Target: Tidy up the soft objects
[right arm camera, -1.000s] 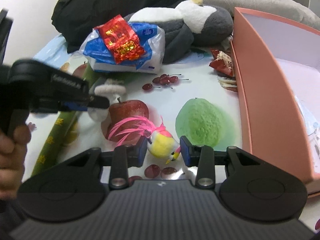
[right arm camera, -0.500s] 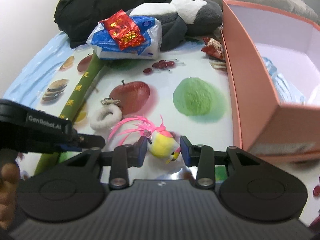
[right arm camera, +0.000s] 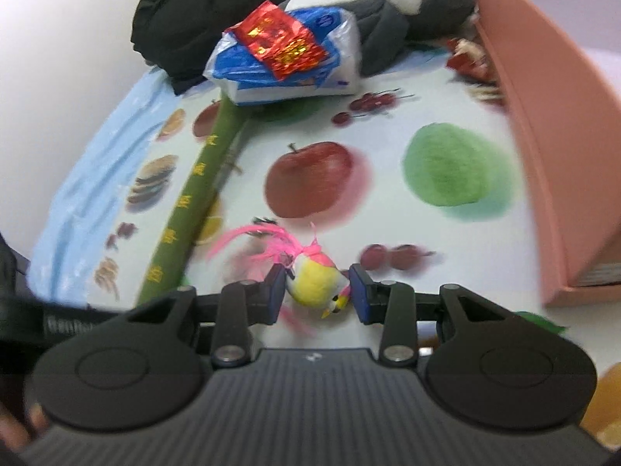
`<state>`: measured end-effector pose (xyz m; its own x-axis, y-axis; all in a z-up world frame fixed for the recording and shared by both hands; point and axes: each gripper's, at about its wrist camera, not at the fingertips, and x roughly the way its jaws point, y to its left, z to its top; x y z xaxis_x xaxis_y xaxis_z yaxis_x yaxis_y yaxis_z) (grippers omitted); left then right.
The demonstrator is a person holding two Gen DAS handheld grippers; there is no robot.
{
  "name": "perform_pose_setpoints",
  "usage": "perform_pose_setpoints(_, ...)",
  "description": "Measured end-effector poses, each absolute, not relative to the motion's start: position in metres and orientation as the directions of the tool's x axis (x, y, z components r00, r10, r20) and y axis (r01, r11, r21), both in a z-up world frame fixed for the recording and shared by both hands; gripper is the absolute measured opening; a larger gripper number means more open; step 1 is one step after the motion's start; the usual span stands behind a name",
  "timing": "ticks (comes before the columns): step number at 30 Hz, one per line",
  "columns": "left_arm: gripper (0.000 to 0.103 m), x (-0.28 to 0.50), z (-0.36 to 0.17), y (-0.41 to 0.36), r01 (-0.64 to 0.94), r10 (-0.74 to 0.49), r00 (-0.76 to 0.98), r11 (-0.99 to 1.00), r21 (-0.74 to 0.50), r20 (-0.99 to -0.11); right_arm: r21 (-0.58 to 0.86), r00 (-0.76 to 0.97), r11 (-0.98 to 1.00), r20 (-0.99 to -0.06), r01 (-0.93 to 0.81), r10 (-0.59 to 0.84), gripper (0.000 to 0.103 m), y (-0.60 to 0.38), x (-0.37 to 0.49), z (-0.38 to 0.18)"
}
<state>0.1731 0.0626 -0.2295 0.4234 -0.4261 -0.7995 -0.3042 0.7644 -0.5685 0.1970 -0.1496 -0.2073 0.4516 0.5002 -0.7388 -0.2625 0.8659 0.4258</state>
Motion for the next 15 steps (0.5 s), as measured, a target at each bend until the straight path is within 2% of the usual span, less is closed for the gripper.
perform_pose_setpoints(6,0.022,0.169,-0.229,0.066,-0.307,-0.425,0.433,0.76,-0.573,-0.795,0.501,0.401,0.826,-0.722,-0.26,0.564,0.04,-0.136,0.206,-0.215)
perform_pose_setpoints(15,0.022,0.159,-0.233,0.066,-0.303,-0.442,0.43,0.751,-0.587,-0.787,0.487,0.353,0.804,-0.726,-0.341,0.59,0.039,-0.11,0.216,-0.218)
